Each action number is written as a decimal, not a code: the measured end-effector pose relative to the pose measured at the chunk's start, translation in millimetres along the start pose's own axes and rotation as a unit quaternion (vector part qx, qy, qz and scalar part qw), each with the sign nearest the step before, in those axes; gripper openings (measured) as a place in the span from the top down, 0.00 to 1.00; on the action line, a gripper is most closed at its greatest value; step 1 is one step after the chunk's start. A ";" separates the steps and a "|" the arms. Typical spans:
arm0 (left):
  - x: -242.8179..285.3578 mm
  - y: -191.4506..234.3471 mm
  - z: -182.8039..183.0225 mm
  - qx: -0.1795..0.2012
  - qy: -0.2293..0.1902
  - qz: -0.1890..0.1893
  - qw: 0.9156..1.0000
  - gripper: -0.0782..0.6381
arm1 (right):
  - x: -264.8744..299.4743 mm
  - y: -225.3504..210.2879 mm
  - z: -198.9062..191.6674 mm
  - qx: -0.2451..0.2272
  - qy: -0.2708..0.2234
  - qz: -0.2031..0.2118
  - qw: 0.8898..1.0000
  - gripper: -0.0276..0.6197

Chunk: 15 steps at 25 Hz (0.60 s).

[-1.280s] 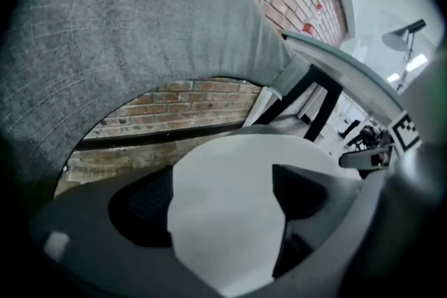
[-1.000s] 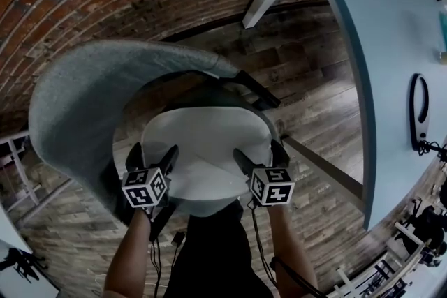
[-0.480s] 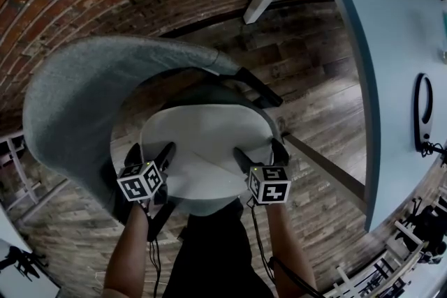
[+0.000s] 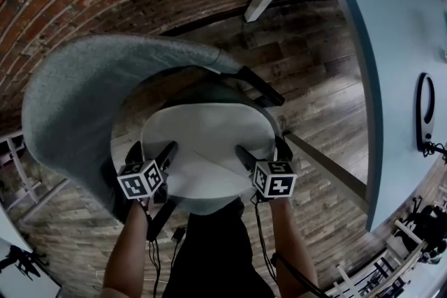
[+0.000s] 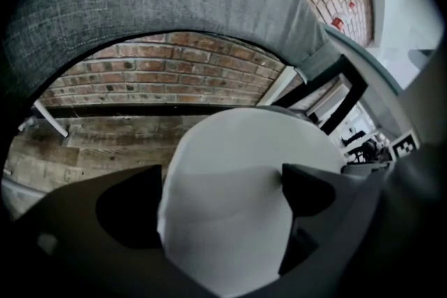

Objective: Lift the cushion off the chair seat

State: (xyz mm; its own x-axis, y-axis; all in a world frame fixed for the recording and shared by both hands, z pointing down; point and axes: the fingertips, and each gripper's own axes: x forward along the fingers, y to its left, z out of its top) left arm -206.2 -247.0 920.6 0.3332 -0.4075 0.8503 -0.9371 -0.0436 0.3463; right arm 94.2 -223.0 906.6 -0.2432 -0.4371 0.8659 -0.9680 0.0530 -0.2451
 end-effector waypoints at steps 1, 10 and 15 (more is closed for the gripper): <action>0.2 -0.7 -0.3 0.003 -0.001 0.000 1.000 0.18 | 0.4 0.9 -0.5 -0.007 0.002 0.001 1.000 0.08; -1.5 -15.7 -5.9 0.030 0.007 -0.016 0.999 0.18 | -2.0 25.4 -2.7 -0.025 0.007 0.032 0.999 0.08; -3.0 -22.3 -7.6 0.034 0.013 -0.027 0.999 0.18 | -5.3 28.3 0.7 -0.004 -0.004 0.055 0.998 0.08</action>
State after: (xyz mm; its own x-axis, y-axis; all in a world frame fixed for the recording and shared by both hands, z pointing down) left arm -185.5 -237.9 913.3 0.3847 -0.3791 0.8416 -0.9225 -0.1271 0.3645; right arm 68.2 -219.8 894.8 -0.3470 -0.4349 0.8309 -0.9362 0.1078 -0.3345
